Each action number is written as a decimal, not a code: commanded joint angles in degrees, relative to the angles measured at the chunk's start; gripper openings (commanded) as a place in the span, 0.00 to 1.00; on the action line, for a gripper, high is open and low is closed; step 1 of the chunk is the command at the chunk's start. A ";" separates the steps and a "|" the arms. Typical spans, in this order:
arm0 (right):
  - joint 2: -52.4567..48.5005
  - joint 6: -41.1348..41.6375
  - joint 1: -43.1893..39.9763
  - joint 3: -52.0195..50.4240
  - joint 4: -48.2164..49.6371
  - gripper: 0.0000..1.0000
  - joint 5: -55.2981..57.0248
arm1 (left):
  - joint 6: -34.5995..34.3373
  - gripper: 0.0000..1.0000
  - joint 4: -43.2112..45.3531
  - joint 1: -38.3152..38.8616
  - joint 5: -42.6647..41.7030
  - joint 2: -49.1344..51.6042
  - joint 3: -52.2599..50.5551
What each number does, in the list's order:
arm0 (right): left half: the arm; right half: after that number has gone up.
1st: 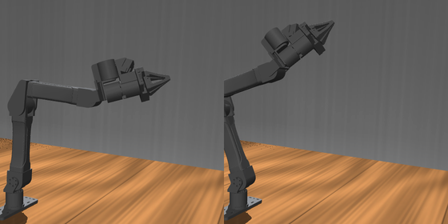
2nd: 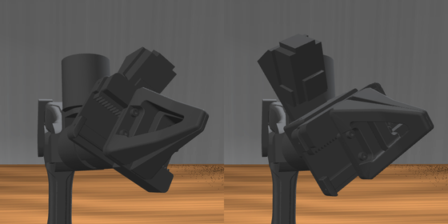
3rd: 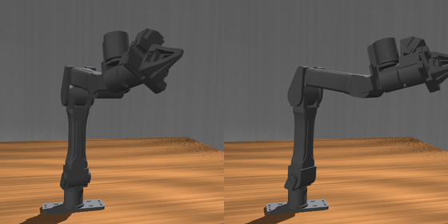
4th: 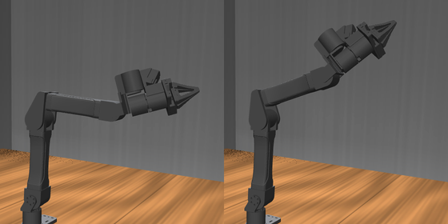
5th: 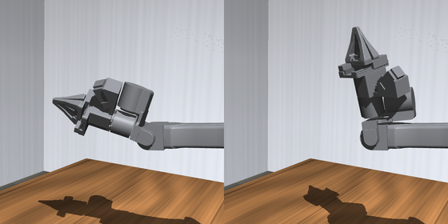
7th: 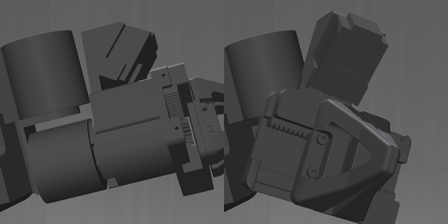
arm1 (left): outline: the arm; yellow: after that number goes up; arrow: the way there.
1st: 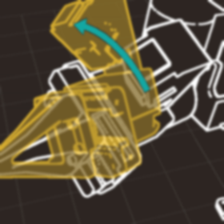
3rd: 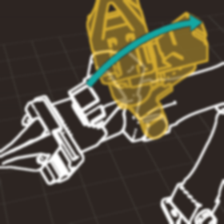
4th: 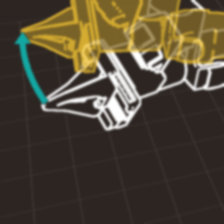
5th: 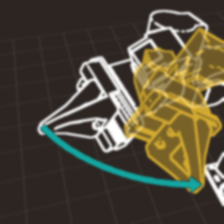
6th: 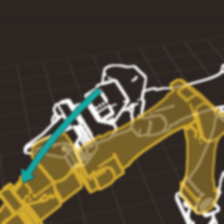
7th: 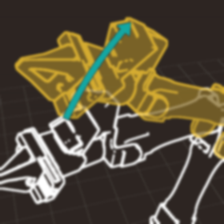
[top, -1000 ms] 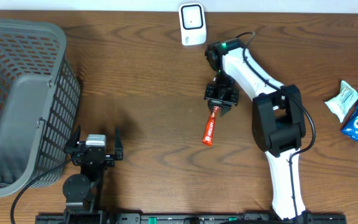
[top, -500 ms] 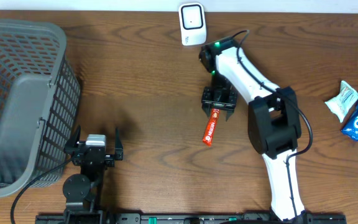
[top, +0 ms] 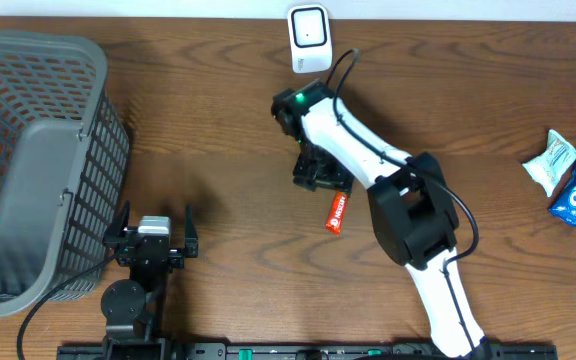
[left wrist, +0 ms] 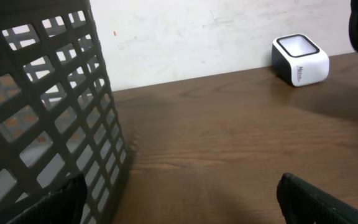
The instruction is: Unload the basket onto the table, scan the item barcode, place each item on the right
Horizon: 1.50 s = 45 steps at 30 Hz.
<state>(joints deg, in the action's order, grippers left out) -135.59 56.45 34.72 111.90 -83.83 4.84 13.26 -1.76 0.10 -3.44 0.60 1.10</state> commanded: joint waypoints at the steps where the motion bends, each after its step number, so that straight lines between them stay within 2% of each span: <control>1: -0.09 4.00 -0.13 -3.39 1.14 0.63 2.34 | -0.70 0.98 -2.08 -0.20 0.07 -0.33 -0.87; 5: -0.09 3.98 -0.55 -8.39 3.48 0.62 1.51 | -0.70 0.98 -2.08 -0.20 0.07 -0.33 -0.87; 7: -0.09 3.96 -0.76 -11.41 5.27 0.57 1.05 | -0.70 0.98 -2.08 -0.20 0.07 -0.33 -0.87; 9: -0.09 3.96 -0.76 -13.68 6.67 0.45 1.05 | -0.70 0.98 -2.08 -0.20 0.07 -0.33 -0.87; 12: -0.09 3.96 -0.76 -16.94 8.83 0.20 1.40 | -0.70 0.98 -2.08 -0.20 0.07 -0.33 -0.87; 15: -0.09 3.98 -0.85 -18.95 9.75 0.01 3.15 | -0.70 0.98 -2.08 -0.20 0.07 -0.33 -0.87; 19: -0.09 3.65 -0.92 -19.76 9.68 0.01 3.13 | -0.72 0.98 -2.08 -0.20 0.07 -0.33 -0.87; 22: -0.07 -1.11 -0.94 -18.78 9.49 0.01 -0.33 | -0.70 0.98 -2.08 -0.20 0.07 -0.33 -0.87; 26: 0.55 -13.42 -0.94 -14.80 8.81 0.01 -8.55 | -0.70 0.98 -2.08 -0.20 0.07 -0.33 -0.87; 29: 2.38 -24.48 -0.98 -10.93 7.96 0.01 -19.23 | -0.70 0.98 -2.08 -0.20 0.07 -0.33 -0.87; 32: 4.76 -41.13 -0.96 -8.52 7.98 0.01 -35.80 | -0.70 0.98 -2.08 -0.20 0.07 -0.33 -0.87; 33: 6.10 -52.13 -0.96 -8.35 7.43 0.01 -46.80 | -0.70 0.98 -2.08 -0.20 0.07 -0.33 -0.87; 34: 6.56 -56.85 -0.98 -8.35 6.67 0.01 -50.95 | -0.70 0.98 -2.08 -0.20 0.07 -0.33 -0.87; 40: 6.67 -70.20 -0.92 -8.63 6.29 0.01 -58.18 | -0.70 0.98 -2.08 -0.20 0.07 -0.33 -0.87; 45: 6.67 -90.44 -0.92 -8.63 4.76 0.01 -77.48 | -0.70 0.98 -2.08 -0.20 0.07 -0.33 -0.87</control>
<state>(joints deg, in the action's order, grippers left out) -130.78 -14.81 33.58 102.59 -78.50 -54.57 13.23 -1.74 0.10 -3.44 0.60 1.10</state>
